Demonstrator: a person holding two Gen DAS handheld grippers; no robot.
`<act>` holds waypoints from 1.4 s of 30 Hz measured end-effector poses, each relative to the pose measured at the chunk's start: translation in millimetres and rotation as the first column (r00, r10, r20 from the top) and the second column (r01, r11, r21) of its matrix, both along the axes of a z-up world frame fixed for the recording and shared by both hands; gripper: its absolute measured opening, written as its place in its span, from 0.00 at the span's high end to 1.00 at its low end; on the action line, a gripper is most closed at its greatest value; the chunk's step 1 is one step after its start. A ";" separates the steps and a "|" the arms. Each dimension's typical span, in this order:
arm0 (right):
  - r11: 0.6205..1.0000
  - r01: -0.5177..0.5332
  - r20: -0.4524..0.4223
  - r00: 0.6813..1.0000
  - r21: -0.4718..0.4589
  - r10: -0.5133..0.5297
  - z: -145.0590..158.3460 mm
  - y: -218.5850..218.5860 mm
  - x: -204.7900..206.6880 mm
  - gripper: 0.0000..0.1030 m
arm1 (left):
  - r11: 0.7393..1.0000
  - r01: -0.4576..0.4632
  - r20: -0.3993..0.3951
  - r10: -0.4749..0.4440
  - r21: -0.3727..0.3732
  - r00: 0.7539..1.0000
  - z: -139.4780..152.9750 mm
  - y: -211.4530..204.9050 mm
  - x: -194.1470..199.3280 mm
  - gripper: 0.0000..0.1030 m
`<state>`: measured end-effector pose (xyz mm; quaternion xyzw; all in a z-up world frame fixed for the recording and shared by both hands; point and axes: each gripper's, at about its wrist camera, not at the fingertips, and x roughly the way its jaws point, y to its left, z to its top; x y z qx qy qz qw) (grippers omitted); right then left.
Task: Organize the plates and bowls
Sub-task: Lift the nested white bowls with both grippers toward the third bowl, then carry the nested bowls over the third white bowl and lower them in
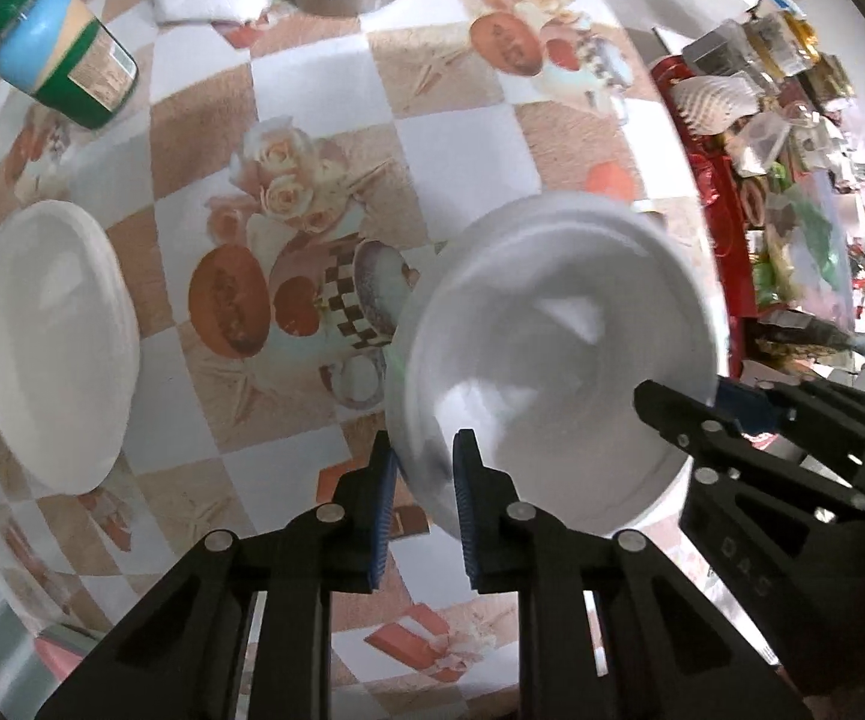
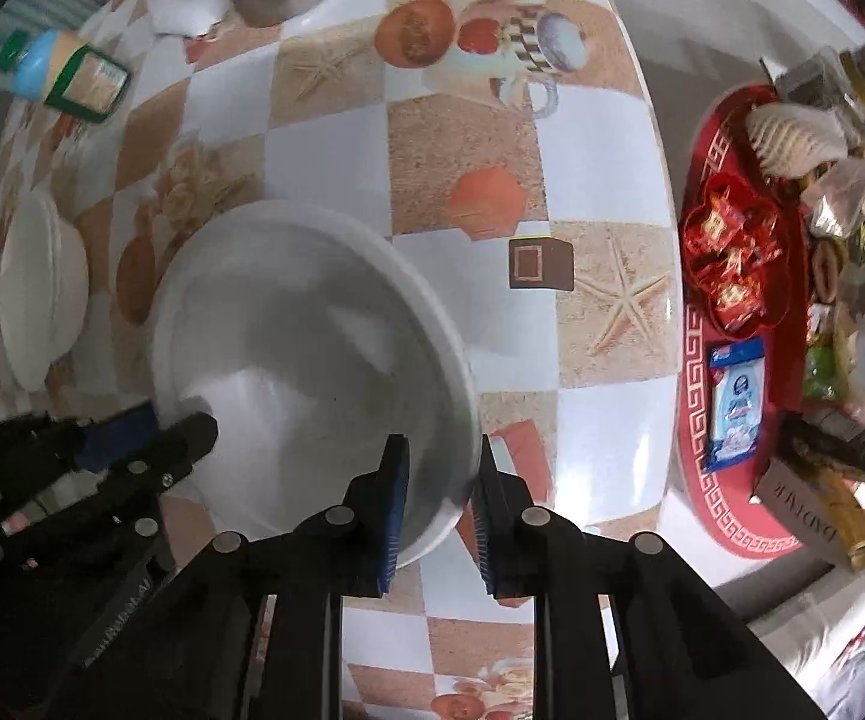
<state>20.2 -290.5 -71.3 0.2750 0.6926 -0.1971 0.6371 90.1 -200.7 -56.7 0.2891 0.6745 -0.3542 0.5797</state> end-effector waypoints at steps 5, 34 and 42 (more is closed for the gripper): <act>0.999 0.035 0.019 0.999 0.004 -0.036 12.4 7.8 -16.8 0.78 | 0.998 0.067 0.035 -0.066 -0.009 0.997 17.0 16.5 -20.8 0.80; 0.995 -0.050 0.212 0.975 -0.087 0.067 97.4 117.4 -28.2 0.78 | 0.996 0.043 0.170 -0.030 -0.075 0.985 90.3 115.1 -18.6 0.80; 0.989 -0.032 0.205 0.977 -0.143 0.061 117.4 139.4 -23.5 0.78 | 0.991 0.049 0.159 -0.029 -0.122 0.987 103.9 132.9 -6.4 0.80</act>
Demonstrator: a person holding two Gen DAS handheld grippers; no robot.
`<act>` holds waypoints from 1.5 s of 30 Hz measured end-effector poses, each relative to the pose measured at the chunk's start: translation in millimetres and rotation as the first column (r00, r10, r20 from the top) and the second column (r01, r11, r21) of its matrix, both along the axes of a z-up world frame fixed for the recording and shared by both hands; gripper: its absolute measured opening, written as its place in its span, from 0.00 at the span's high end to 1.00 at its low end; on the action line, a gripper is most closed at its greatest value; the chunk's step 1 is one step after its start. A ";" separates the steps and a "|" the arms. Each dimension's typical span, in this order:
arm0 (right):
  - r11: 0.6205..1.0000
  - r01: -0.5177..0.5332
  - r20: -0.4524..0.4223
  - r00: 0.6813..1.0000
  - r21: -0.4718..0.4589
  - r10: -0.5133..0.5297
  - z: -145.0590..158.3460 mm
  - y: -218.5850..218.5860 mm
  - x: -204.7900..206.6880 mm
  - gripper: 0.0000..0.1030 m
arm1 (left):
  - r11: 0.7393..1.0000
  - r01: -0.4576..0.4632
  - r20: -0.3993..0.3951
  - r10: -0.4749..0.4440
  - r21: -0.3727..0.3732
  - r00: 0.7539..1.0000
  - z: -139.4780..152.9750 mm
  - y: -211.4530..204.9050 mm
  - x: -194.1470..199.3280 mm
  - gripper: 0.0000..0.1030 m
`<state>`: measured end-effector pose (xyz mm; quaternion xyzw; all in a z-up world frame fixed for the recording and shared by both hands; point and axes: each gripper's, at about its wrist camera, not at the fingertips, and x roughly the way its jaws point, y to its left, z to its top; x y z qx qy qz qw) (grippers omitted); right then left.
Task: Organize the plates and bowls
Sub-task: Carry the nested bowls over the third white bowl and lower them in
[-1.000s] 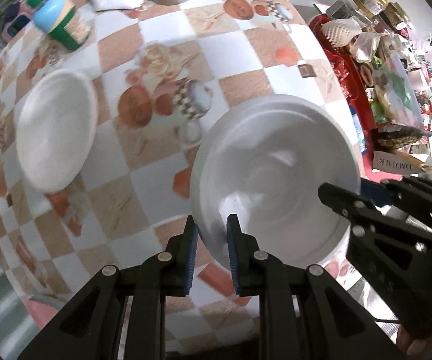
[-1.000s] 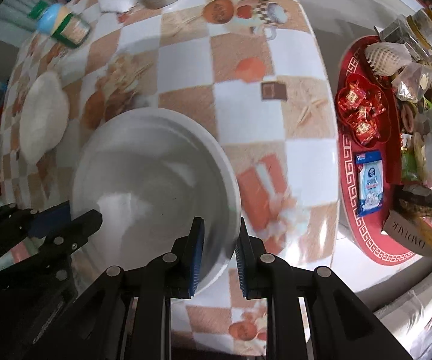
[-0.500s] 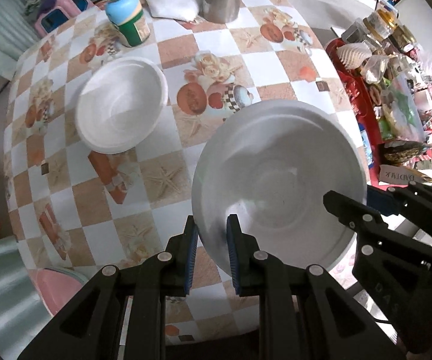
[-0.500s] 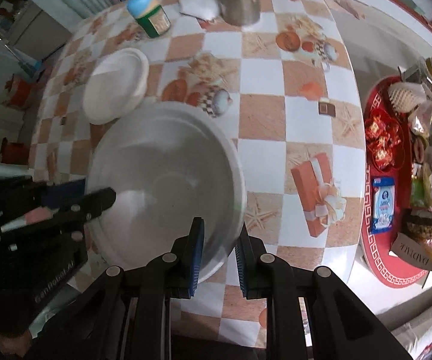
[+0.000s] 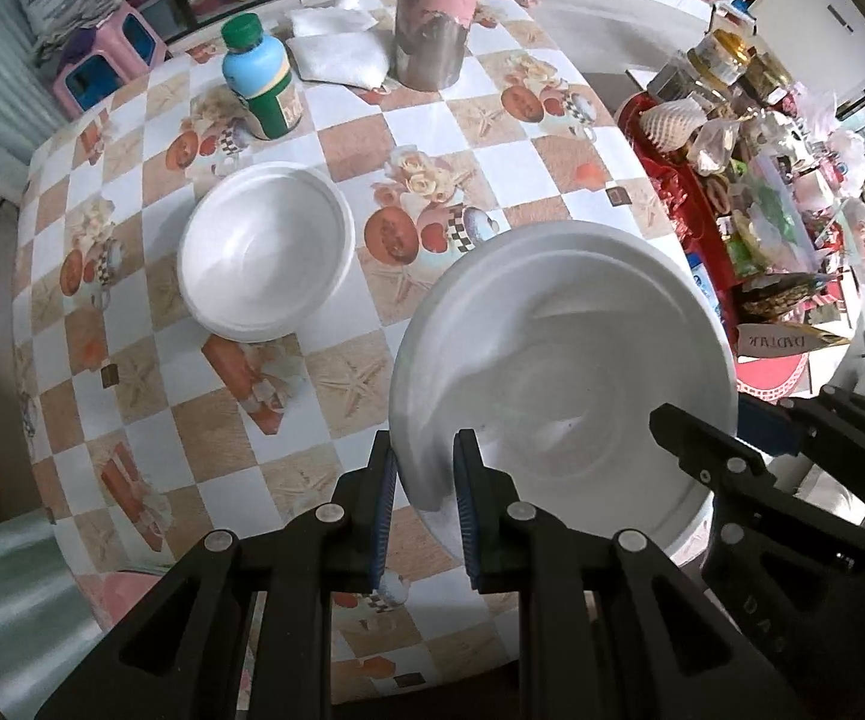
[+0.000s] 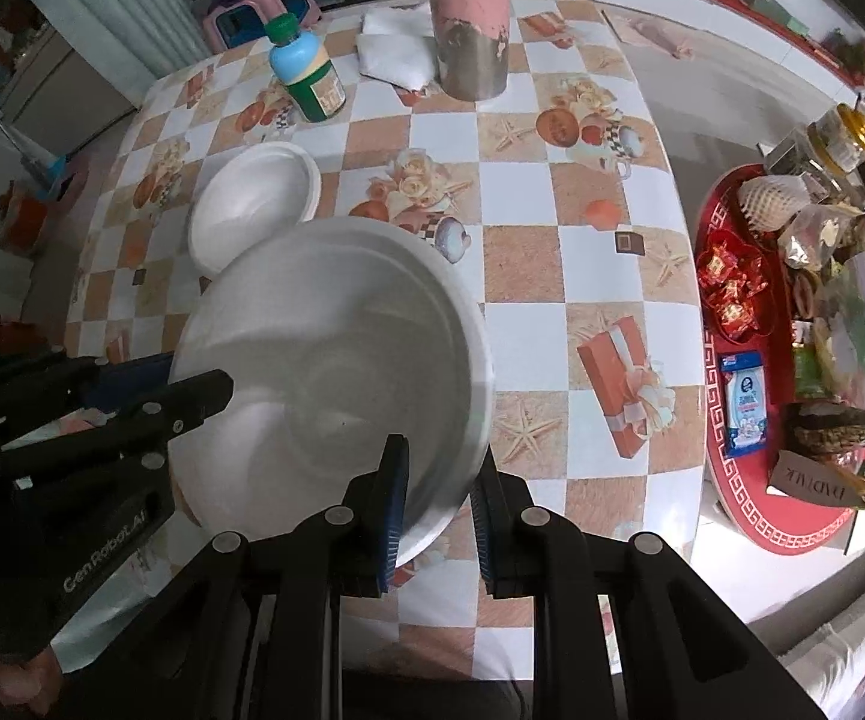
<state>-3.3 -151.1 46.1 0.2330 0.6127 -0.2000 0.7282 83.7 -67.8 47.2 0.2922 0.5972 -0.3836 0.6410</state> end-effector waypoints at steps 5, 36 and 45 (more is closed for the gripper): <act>0.999 -0.004 0.001 1.000 -0.039 0.004 11.6 12.9 8.2 0.78 | 0.999 -0.009 0.001 0.009 -0.033 1.000 9.7 13.2 10.2 0.80; 0.989 -0.119 0.026 0.992 -0.084 0.121 31.4 60.8 87.0 0.78 | 0.984 -0.171 0.009 0.172 -0.056 0.985 18.6 68.7 69.6 0.80; 0.990 -0.119 0.022 0.992 -0.075 0.121 30.7 62.0 89.0 0.78 | 0.982 -0.179 0.012 0.180 -0.055 0.984 18.1 71.3 72.5 0.80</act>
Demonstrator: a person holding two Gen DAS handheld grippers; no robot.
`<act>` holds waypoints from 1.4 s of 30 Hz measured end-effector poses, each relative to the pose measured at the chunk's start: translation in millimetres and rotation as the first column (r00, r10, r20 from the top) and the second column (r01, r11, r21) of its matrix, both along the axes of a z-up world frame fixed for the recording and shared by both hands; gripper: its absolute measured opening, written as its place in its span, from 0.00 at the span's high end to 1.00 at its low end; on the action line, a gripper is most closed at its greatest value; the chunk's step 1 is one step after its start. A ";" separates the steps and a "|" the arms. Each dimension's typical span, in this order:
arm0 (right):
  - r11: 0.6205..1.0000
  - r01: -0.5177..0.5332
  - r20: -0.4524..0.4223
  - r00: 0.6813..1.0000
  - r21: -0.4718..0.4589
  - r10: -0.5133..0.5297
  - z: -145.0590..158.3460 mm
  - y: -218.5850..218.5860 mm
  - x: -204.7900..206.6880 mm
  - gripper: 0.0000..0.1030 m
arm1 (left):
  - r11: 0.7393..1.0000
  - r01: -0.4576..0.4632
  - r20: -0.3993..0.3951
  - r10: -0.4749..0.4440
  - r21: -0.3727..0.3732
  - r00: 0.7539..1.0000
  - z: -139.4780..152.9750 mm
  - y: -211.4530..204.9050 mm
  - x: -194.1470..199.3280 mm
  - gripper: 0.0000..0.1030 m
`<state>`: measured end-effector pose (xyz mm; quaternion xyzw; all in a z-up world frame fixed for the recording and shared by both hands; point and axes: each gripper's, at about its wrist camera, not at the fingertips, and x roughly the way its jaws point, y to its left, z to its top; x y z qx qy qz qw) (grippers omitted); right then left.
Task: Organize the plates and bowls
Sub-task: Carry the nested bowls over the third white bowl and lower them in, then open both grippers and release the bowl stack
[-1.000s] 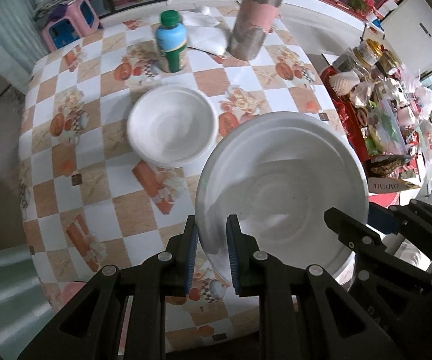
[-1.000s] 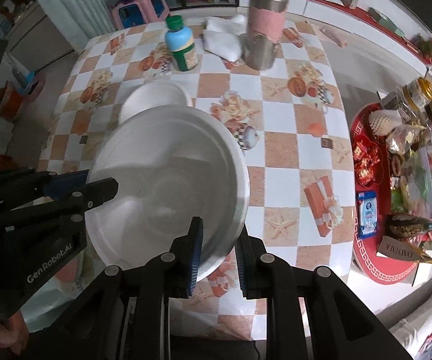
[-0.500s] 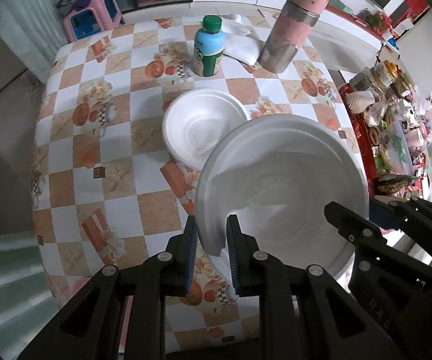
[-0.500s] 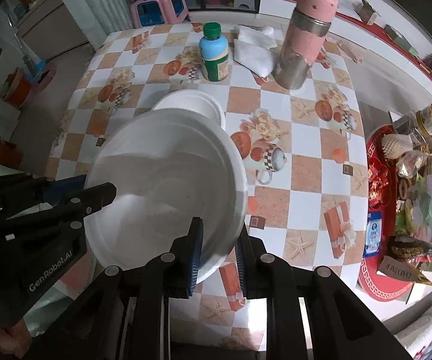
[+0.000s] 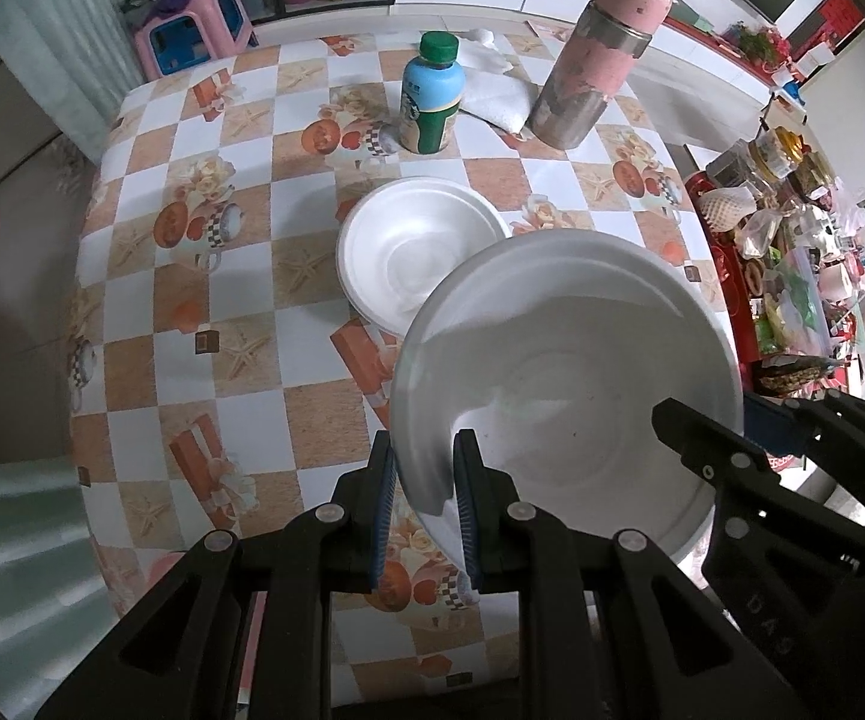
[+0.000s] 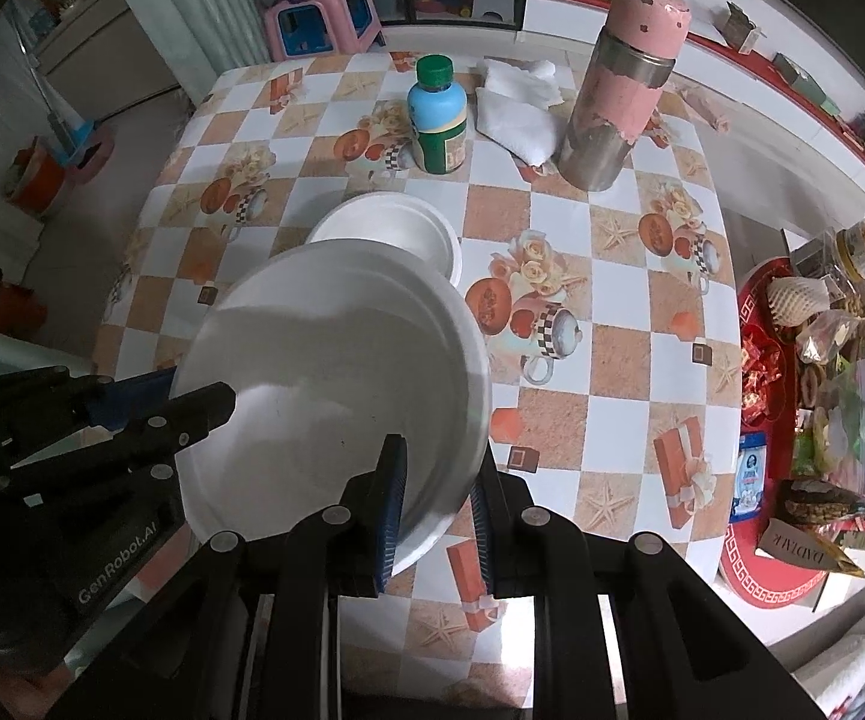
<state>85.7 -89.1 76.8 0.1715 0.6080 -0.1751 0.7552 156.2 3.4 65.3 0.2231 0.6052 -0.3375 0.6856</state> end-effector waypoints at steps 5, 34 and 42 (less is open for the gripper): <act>1.000 -0.002 -0.001 1.000 0.011 0.002 -2.6 1.4 2.1 0.78 | 1.000 -0.018 -0.002 0.018 0.001 1.000 -0.2 2.4 5.4 0.80; 0.996 0.048 -0.054 0.998 0.079 -0.044 -42.0 -40.7 61.3 0.78 | 0.998 -0.062 0.043 0.061 0.027 0.997 -15.2 -36.3 55.9 0.80; 0.995 0.049 -0.083 0.996 0.091 -0.041 -57.8 -50.1 75.9 0.78 | 0.997 -0.070 0.031 0.068 0.041 0.997 -30.6 -44.9 71.0 0.80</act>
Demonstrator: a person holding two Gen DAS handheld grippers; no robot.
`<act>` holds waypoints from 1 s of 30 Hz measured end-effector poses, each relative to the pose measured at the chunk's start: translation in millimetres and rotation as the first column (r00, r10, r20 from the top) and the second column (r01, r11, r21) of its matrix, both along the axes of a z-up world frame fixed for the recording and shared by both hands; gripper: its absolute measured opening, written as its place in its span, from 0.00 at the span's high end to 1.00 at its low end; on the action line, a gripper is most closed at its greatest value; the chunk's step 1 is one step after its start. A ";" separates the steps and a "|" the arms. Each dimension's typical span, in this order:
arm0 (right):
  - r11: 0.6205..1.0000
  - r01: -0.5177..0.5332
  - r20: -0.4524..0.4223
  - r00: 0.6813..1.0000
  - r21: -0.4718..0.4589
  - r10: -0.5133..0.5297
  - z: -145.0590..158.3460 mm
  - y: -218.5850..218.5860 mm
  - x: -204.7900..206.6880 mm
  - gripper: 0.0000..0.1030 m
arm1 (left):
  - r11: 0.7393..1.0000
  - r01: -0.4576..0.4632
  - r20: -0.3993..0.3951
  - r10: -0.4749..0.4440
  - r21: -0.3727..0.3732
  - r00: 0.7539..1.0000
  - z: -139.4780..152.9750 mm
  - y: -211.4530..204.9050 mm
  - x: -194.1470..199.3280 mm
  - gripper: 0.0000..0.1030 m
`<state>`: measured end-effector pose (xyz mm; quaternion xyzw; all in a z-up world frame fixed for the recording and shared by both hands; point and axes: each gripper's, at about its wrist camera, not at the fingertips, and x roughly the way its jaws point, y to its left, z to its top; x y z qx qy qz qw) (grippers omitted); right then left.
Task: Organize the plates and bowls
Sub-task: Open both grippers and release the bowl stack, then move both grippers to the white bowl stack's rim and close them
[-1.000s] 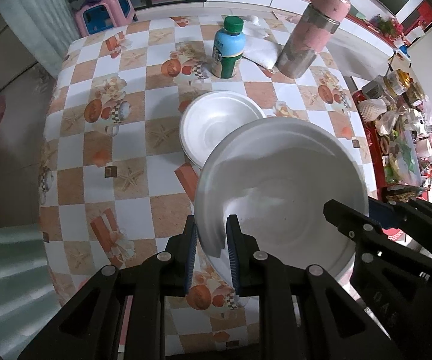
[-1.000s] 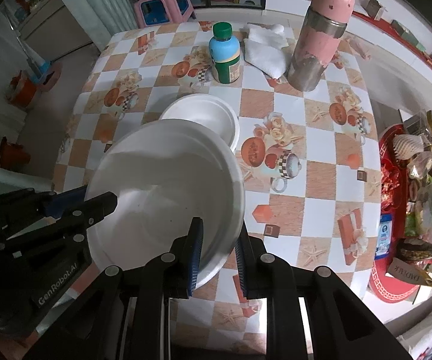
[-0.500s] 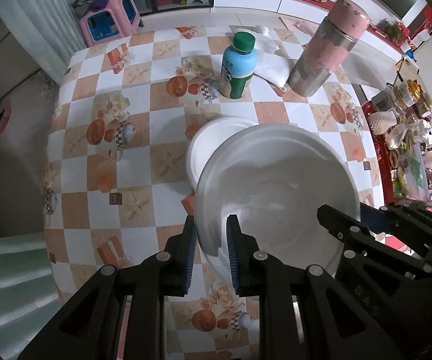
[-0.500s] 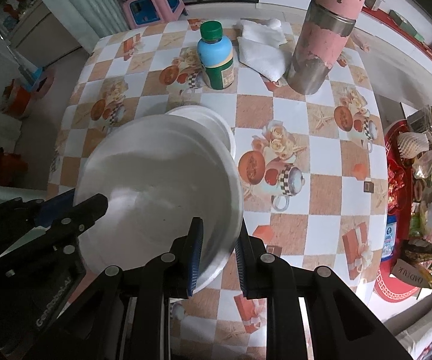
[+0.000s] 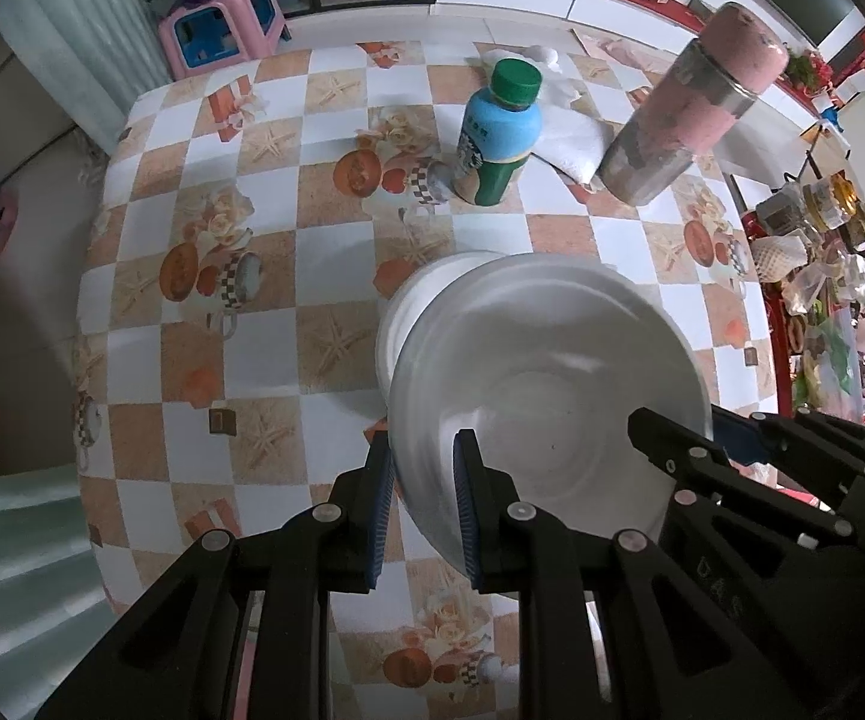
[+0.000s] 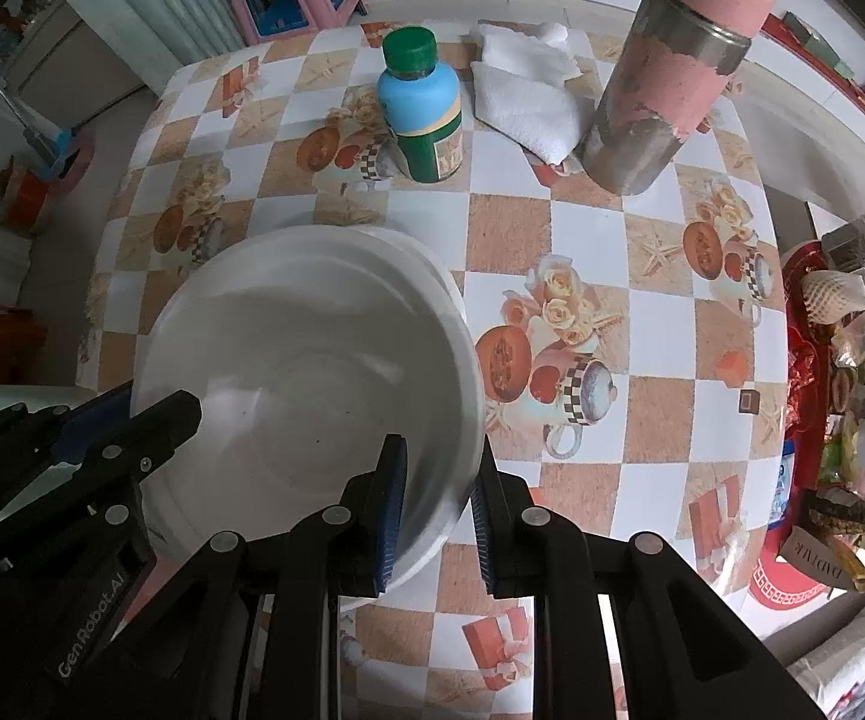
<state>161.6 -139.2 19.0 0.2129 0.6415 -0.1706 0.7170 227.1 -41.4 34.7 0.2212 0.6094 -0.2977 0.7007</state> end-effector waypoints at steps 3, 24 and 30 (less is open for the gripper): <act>1.000 0.004 0.006 1.000 0.004 -0.004 -4.7 -5.7 8.6 0.78 | 0.999 -0.011 0.044 0.010 0.032 0.999 -7.3 -5.3 9.3 0.60; 0.995 0.074 -0.066 0.995 0.062 -0.070 -32.6 -17.7 -15.0 0.12 | 0.998 -0.038 -0.024 0.039 0.055 0.999 -30.8 21.4 8.6 0.36; 0.997 0.043 -0.059 0.997 0.062 -0.040 -32.5 -3.4 -13.6 0.12 | 0.998 -0.055 -0.049 0.057 0.036 0.997 -30.9 29.6 10.5 0.36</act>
